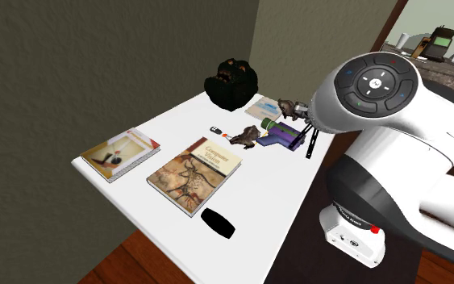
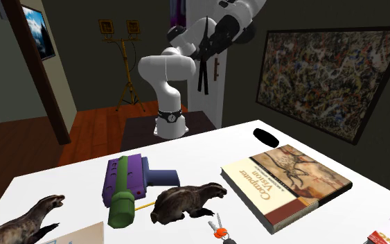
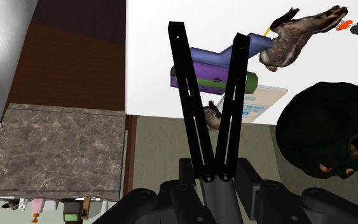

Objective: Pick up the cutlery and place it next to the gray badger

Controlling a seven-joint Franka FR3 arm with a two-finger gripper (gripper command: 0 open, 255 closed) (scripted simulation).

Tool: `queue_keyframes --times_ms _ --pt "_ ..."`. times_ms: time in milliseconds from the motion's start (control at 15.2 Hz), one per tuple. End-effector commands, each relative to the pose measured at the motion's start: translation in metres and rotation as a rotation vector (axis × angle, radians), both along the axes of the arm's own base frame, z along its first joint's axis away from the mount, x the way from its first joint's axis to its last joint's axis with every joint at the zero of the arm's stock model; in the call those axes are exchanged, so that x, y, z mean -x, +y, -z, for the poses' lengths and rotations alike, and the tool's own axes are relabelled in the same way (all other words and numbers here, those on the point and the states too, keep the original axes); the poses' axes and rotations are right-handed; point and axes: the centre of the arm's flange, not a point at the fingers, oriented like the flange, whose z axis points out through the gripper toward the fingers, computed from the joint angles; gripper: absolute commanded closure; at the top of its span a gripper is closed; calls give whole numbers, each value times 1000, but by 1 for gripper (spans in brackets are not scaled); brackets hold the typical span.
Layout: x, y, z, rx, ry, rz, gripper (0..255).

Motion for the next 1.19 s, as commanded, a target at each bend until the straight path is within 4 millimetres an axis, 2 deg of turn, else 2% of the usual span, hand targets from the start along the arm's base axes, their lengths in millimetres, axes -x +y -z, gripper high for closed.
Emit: queue_keyframes --times_ms 0,1056,1122 --pt "1 0 -11 0 0 0 255" --pt "1 0 -93 0 0 0 255" --pt "-5 -12 -93 0 0 0 255"
